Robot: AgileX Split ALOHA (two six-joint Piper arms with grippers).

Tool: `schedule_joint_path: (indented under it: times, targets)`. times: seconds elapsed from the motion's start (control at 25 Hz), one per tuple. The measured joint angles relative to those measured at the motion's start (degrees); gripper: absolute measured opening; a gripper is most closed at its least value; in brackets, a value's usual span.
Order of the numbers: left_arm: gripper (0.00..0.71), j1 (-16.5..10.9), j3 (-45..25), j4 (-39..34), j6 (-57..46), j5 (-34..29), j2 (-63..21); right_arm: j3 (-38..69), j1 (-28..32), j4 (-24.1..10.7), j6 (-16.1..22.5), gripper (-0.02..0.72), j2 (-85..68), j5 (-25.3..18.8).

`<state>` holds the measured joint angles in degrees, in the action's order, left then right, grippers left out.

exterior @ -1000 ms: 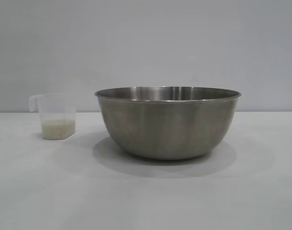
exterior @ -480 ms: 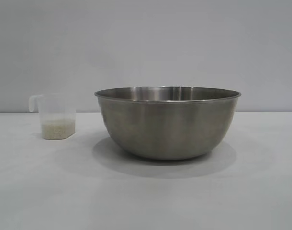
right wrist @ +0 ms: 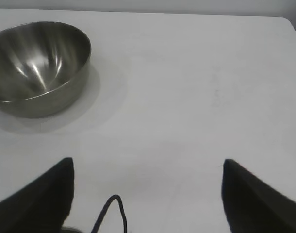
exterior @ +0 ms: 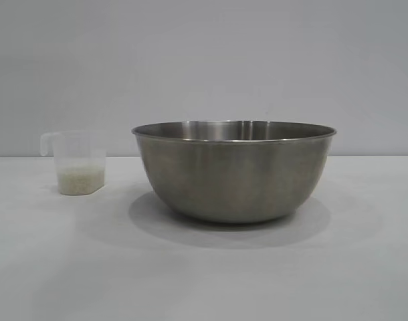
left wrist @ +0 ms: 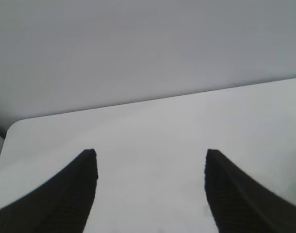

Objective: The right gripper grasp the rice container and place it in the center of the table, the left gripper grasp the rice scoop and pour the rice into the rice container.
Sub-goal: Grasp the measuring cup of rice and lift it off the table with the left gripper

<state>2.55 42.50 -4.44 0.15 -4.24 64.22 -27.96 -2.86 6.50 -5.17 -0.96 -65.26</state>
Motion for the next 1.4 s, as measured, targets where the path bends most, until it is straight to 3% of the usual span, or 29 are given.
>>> schedule_joint_path:
  times: [0.4, 0.68, 0.92, 1.4]
  targets:
    - [0.399, 0.0, -19.4, 3.2, -5.5, 20.1, -6.0, 0.0, 0.0, 0.0, 0.0, 0.568, 0.0, 0.0]
    - [0.399, 0.0, -30.1, -2.2, -10.2, 33.7, -4.4, 0.0, 0.0, 0.6, 0.0, 0.568, 0.0, 0.0]
    - [0.399, 0.0, -32.1, -12.3, -13.4, 41.1, 3.3, 0.0, 0.0, 2.0, 0.0, 0.568, 0.0, 0.0]
    - [0.399, 0.0, -32.0, -10.9, -10.7, 66.8, 28.3, 0.0, 0.0, 2.6, 0.0, 0.568, 0.0, 0.0]
